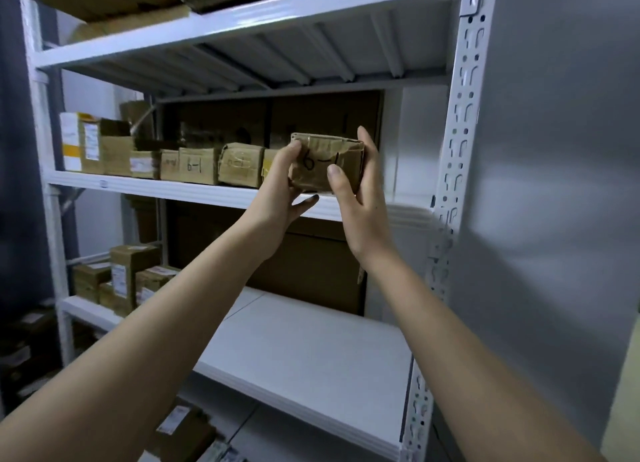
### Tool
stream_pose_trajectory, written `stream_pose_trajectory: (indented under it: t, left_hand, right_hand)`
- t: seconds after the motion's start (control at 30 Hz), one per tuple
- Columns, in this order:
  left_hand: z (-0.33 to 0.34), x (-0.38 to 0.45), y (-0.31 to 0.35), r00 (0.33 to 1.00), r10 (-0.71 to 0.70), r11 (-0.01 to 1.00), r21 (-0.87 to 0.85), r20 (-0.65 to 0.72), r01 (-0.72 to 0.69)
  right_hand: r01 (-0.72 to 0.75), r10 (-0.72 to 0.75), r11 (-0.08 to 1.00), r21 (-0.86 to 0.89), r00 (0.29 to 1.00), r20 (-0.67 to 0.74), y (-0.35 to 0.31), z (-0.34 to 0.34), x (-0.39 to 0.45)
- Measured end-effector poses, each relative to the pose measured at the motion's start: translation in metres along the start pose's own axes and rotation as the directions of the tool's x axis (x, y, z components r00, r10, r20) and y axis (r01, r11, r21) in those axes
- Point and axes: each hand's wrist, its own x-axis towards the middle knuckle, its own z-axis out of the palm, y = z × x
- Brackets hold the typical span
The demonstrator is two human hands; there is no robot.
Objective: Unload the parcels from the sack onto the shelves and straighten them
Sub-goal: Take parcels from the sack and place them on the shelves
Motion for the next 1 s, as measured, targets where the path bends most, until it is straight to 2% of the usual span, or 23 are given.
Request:
stream_pose_trajectory:
  t: [0.1,0.2,0.33,0.5,0.63,0.8,0.9,1.0]
  left_hand:
    - [-0.004,0.016,-0.01,0.999,0.008,1.0,-0.004,0.051,-0.008]
    - [-0.015,0.033,-0.026,0.995,-0.028,0.999,0.037,0.1,0.025]
    - [-0.035,0.062,-0.048,0.984,-0.078,0.987,0.151,0.161,0.053]
    - [-0.064,0.103,-0.069,0.952,-0.084,0.975,0.222,0.296,0.017]
    - [-0.082,0.134,-0.083,0.956,-0.077,0.967,0.256,0.282,0.002]
    - [-0.097,0.165,-0.104,0.957,0.099,0.919,0.343,0.273,-0.193]
    - [-0.105,0.179,-0.115,0.956,0.161,0.865,0.432,0.244,-0.255]
    - [-0.113,0.193,-0.123,0.963,0.172,0.823,0.507,0.207,-0.256]
  right_hand:
    - [0.015,-0.019,0.997,-0.082,0.999,-0.041,0.011,0.003,0.012]
    - [-0.03,0.026,0.991,-0.128,0.999,-0.037,0.03,0.007,0.02]
    - [-0.058,0.049,0.976,-0.21,0.997,-0.051,0.061,0.019,0.026]
    - [-0.101,0.059,0.959,-0.265,0.985,-0.162,0.099,0.047,0.044]
    - [-0.165,0.099,0.933,-0.321,0.972,-0.211,0.126,0.062,0.063]
    - [-0.228,0.141,0.885,-0.405,0.962,-0.232,0.152,0.072,0.076]
    - [-0.254,0.152,0.821,-0.512,0.961,-0.232,0.16,0.075,0.084]
    - [-0.28,0.167,0.726,-0.628,0.958,-0.234,0.167,0.073,0.092]
